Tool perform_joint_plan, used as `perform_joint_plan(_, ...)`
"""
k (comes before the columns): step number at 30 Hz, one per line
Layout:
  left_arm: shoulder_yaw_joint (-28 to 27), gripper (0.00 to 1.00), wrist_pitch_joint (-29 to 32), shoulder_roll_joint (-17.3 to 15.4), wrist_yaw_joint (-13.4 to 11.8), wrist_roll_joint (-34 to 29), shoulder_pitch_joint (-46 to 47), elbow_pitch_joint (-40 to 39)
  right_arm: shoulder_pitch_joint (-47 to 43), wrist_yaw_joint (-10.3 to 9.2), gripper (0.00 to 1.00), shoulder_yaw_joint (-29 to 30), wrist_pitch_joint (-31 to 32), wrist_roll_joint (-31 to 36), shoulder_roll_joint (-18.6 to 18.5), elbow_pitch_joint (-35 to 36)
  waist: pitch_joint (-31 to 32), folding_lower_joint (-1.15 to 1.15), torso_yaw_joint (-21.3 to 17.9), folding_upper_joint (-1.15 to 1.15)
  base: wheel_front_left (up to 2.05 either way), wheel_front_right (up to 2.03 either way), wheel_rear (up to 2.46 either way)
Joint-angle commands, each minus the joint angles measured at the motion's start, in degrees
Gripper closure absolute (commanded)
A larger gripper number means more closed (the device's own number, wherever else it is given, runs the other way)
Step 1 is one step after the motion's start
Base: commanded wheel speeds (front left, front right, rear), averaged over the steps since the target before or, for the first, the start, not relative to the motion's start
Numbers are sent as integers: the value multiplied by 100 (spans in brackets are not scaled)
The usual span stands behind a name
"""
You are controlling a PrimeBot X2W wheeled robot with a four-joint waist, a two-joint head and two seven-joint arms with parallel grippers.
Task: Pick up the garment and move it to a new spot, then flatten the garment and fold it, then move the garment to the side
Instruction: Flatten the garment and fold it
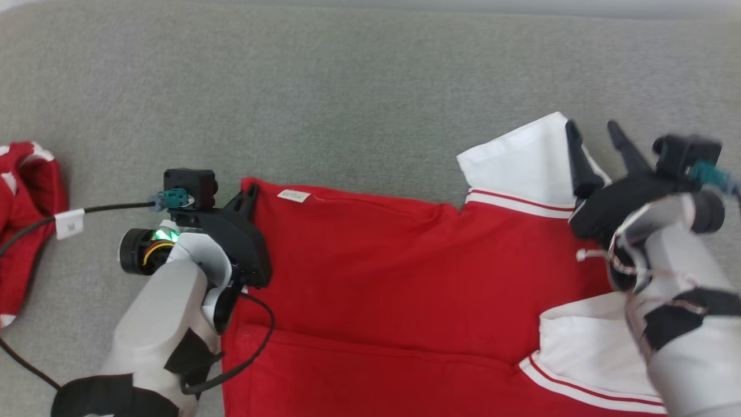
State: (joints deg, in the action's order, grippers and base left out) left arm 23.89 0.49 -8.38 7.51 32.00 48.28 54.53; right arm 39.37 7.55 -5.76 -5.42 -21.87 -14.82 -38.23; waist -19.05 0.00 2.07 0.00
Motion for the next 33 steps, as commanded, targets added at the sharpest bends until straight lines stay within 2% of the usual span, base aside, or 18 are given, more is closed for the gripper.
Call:
perform_joint_plan(1,74,100,-56,66,-5,51,25,42,271,-14,0,-34,179,6,-98,-174,-147,0,165,0,0,0,0)
perform_joint_plan(11,400,100,-223,213,-8,187,79,189,1335,-14,0,-219,1372,317,-401,-1372,-315,0,460,0,0,0,0)
perform_joint_plan(16,493,100,-292,233,-11,264,96,251,1470,-14,0,-243,1541,431,-405,-1646,-333,0,505,0,0,0,0)
perform_joint_plan(17,517,100,-309,237,-11,288,91,264,1477,-14,3,-249,1570,447,-395,-1713,-330,0,509,0,0,0,0)
perform_joint_plan(18,543,100,-319,239,-11,311,89,280,1475,-14,14,-251,1617,448,-382,-1780,-326,0,511,0,0,0,0)
perform_joint_plan(19,565,100,-332,235,-10,332,87,292,1476,-14,53,-241,1641,467,-391,-1836,-323,0,508,0,0,0,0)
perform_joint_plan(21,609,100,-356,213,-10,375,98,317,1479,-14,100,-228,1648,501,-408,-1915,-319,0,502,0,0,0,0)
perform_joint_plan(28,591,100,-634,117,-18,436,302,466,1805,-14,100,-52,1068,770,-518,-1881,-353,0,456,0,0,0,0)
perform_joint_plan(33,561,100,-1039,71,-141,349,476,572,2023,-14,100,313,494,1028,-552,-1988,-358,0,417,0,0,0,0)
